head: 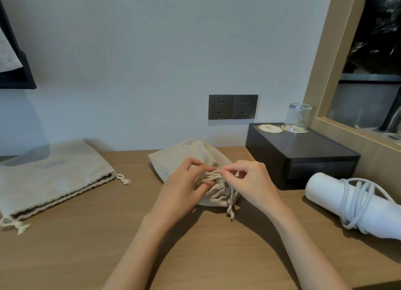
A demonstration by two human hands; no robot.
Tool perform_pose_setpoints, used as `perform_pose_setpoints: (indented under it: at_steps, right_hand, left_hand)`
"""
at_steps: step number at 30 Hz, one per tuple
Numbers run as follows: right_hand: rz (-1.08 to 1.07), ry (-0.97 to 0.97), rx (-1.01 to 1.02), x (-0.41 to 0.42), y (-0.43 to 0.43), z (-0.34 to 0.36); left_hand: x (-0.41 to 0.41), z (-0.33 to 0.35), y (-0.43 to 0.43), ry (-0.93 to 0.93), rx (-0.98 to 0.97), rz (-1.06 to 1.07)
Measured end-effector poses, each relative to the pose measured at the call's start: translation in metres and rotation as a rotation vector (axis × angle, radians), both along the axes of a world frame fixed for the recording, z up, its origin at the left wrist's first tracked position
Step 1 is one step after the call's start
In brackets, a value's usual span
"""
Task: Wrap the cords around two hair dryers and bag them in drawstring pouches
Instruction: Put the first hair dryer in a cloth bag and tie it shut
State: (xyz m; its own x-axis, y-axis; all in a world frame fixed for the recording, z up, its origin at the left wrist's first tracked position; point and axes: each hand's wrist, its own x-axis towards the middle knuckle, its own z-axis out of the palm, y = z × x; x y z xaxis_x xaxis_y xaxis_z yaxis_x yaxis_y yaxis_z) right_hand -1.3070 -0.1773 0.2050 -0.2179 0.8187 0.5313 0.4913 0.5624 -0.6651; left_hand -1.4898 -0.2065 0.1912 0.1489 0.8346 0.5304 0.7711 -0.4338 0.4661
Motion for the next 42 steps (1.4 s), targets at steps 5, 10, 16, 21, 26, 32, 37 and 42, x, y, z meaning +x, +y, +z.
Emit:
perform_pose_setpoints:
  at_steps: [5, 10, 16, 21, 26, 32, 37, 42]
  right_hand:
    - [0.042, -0.041, -0.024, 0.0, -0.001, 0.001]
    - [0.121, -0.118, -0.016, -0.003, -0.005, 0.002]
    - [0.072, -0.129, 0.073, -0.007, -0.004, 0.001]
    - [0.068, 0.088, -0.143, -0.001, -0.005, 0.007]
    - [0.202, 0.214, -0.429, 0.007, -0.006, 0.017]
    - [0.222, 0.271, -0.618, 0.016, -0.006, 0.021]
    - [0.233, 0.41, -0.745, 0.018, 0.0, 0.019]
    - [0.183, 0.416, -0.752, 0.016, 0.002, 0.016]
  left_hand:
    - [0.004, 0.003, -0.002, -0.014, 0.103, 0.06]
    - [0.005, 0.003, -0.001, -0.098, 0.053, 0.057]
    - [0.008, 0.006, -0.003, -0.254, -0.032, -0.019]
    - [0.007, 0.009, -0.002, -0.264, 0.038, -0.023]
    - [0.01, 0.011, -0.002, -0.319, 0.056, -0.039]
    - [0.009, 0.01, -0.005, -0.046, 0.212, -0.17]
    - [0.005, 0.009, -0.004, 0.2, 0.337, -0.123]
    - [0.004, 0.007, -0.002, 0.288, 0.371, -0.128]
